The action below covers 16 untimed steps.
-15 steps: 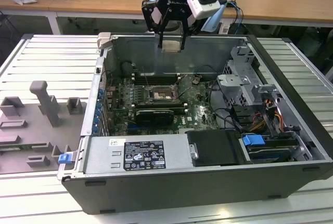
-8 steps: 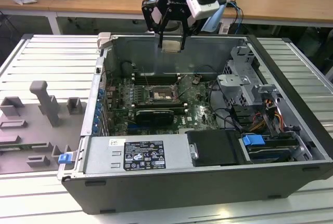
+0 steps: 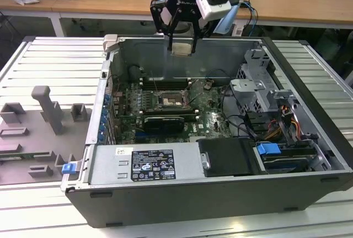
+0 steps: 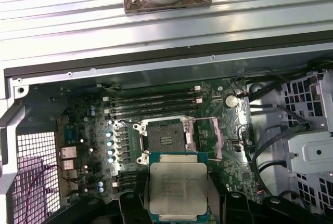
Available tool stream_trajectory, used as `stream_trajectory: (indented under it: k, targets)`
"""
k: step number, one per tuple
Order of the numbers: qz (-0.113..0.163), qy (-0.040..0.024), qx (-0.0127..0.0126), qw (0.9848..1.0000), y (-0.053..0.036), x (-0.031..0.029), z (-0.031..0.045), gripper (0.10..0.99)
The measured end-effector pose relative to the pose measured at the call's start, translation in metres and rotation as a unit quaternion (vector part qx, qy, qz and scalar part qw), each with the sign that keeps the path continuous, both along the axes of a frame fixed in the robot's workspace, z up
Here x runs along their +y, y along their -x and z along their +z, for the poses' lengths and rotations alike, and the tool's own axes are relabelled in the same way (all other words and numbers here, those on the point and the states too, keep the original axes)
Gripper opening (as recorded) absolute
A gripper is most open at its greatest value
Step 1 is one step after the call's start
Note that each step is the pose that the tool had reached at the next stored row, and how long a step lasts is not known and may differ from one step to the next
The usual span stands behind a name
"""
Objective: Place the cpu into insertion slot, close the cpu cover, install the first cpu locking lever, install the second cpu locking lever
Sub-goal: 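Place the cpu into insertion slot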
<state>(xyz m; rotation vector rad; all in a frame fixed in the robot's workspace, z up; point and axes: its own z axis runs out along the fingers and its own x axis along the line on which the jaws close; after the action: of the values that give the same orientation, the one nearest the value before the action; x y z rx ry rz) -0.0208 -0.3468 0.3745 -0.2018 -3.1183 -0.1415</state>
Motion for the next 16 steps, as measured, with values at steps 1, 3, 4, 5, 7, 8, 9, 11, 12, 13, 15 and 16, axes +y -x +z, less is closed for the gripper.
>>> stream_trajectory:
  k: [1,3,4,5,7,8,9,11,12,13,15,16]
  targets:
    - [-0.002,0.0000,0.0000,1.0000,0.0000,0.0000,0.0000,0.537]
    - [-0.006,0.0000,0.0000,1.0000,0.0001,0.0000,0.0000,0.537]
    - [-0.010,0.0000,0.0000,0.9999,0.0001,0.0000,0.0000,0.537]
    - [-0.017,0.0000,0.0000,0.9998,0.0002,0.0000,-0.0001,0.537]
    - [-0.028,0.0000,0.0000,0.9996,0.0002,0.0000,-0.0002,0.537]
    - [-0.031,0.0000,0.0000,0.9995,0.0003,0.0000,-0.0002,0.537]
    - [-0.036,0.0000,0.0000,0.9994,0.0003,0.0000,-0.0002,0.537]
    - [-0.046,0.0000,0.0000,0.9989,0.0003,0.0000,-0.0003,0.537]
    - [-0.049,0.0000,0.0000,0.9988,0.0003,0.0000,-0.0003,0.537]
    - [-0.054,0.0000,0.0000,0.9985,0.0003,0.0000,-0.0003,0.537]
    - [-0.061,0.0000,0.0000,0.9981,0.0003,0.0000,-0.0004,0.537]
    - [-0.064,0.0000,0.0000,0.9980,0.0003,0.0000,-0.0004,0.537]
